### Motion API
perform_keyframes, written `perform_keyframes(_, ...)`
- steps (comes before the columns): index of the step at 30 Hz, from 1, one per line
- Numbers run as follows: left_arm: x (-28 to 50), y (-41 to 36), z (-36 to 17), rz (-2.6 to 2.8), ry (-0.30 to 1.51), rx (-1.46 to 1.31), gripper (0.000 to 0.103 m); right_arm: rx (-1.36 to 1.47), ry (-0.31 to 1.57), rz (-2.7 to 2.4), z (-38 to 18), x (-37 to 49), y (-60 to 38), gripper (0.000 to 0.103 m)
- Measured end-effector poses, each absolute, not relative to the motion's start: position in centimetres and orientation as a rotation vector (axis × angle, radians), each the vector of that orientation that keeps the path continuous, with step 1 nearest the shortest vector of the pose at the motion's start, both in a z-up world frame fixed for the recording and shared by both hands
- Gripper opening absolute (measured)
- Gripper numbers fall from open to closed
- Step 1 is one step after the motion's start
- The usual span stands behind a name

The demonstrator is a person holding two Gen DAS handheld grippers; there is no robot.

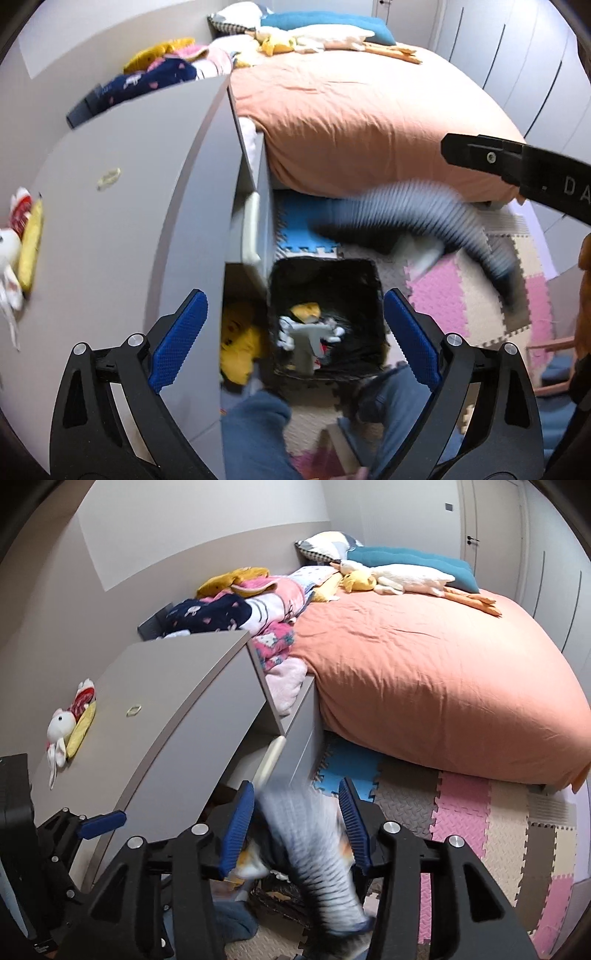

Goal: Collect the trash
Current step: 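Carry the fish plush and grey block toward the black bin with both grippers, then open both grippers over the black bin to drop the fish and block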

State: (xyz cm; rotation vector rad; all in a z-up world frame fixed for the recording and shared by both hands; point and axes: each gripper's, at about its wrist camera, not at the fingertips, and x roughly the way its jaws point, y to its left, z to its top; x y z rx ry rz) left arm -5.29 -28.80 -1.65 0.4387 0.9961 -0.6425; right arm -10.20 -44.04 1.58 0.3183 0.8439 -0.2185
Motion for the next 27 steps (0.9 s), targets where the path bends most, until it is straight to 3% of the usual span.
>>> perform_keyframes(27, -1.9, -22.3, 2.3, -0.483, 0.928, 0.352, 0.093, 0.285, 0.791, -0.105, 4.4, -7.3, -40.0, 0.055)
